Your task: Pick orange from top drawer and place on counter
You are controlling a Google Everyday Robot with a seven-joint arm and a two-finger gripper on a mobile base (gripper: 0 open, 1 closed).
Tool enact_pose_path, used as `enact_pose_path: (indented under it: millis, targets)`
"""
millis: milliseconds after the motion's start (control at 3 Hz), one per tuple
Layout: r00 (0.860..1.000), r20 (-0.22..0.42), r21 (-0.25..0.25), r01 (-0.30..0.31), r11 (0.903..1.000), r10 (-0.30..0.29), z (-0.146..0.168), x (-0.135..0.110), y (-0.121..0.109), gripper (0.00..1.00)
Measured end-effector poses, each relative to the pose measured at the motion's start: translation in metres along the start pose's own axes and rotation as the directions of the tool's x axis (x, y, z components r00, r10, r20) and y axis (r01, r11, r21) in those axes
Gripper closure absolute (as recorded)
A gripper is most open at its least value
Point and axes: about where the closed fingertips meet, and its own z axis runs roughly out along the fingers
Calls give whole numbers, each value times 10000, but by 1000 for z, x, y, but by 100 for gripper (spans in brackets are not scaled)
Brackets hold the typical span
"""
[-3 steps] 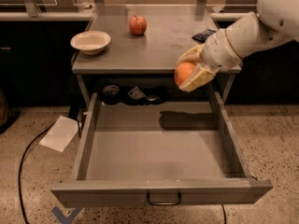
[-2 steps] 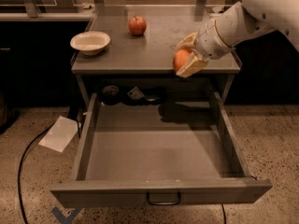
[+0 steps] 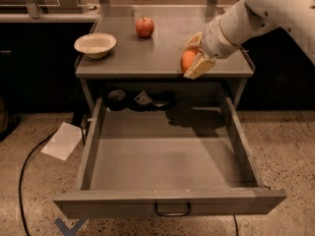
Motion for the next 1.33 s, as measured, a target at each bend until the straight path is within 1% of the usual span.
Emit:
enact_pose_path:
  millis: [333, 667, 1000, 1333]
  targets:
    - [9926, -1182, 639, -185, 9978, 260, 10, 19, -43, 100]
    - [9759, -2045, 1279, -501, 9905, 757, 16, 39, -85, 100]
    - [9801, -1573, 1971, -893, 9763, 1214, 25, 53, -114, 100]
    - [9813, -1437, 1825, -1008, 9780, 1280, 43, 59, -122, 100]
